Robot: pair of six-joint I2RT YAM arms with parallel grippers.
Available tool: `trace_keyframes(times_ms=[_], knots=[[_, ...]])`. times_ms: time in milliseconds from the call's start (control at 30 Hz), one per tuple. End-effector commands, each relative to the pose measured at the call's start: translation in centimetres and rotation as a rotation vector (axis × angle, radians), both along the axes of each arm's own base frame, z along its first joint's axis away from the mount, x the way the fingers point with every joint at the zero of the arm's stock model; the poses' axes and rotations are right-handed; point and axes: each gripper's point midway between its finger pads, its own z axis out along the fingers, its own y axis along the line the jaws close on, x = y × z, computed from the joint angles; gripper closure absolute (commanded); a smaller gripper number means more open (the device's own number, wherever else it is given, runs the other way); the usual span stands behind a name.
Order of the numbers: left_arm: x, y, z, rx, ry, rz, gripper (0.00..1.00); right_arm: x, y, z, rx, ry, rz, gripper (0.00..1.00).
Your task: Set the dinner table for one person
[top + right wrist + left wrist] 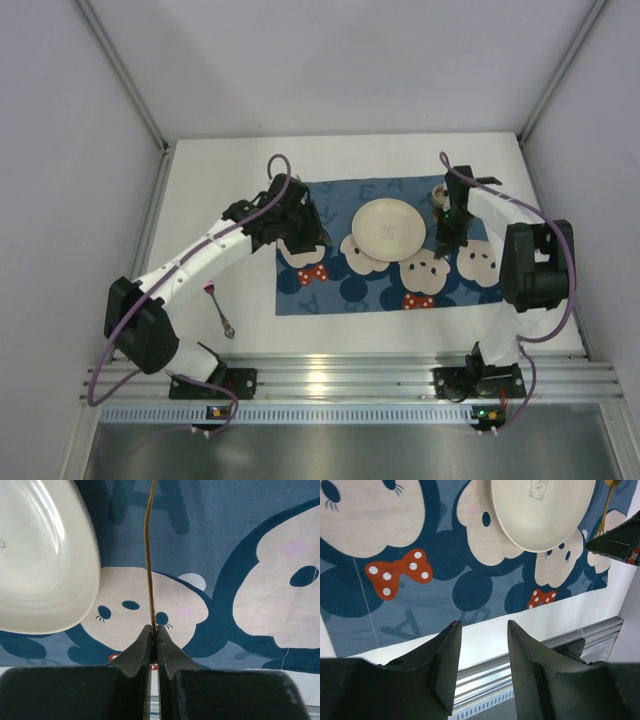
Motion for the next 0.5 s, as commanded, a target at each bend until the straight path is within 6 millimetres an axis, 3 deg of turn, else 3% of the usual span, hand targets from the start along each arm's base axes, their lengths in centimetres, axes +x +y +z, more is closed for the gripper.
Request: trace_keyframes(times_ms=[0, 167, 333, 400, 467], knots=[[0.1, 2.0, 0.8, 0.002, -0.037, 0.057, 0.53, -0.2, -0.5, -0.9, -0.041, 0.027, 0.024, 1.00], [-0.3, 3.8, 0.3, 0.040, -0.034, 0.085, 0.54, -1.3, -0.7, -2.6, -0.061, 0.077, 0.028, 1.00], [-0.7, 4.2, -0.4, 0.058, -0.017, 0.082, 0.54, -2.4, -1.4, -3.8, -0.103, 0.119, 0.020, 1.00], [-0.7, 4.4, -0.5, 0.060, -0.016, 0.084, 0.54, -2.6, -2.1, -3.9, -0.141, 0.125, 0.007, 0.94], [-0.7, 4.4, -0.5, 0.063, -0.017, 0.080, 0.54, -2.8, -2.9, -3.8, -0.189, 0.132, -0.001, 0.79]])
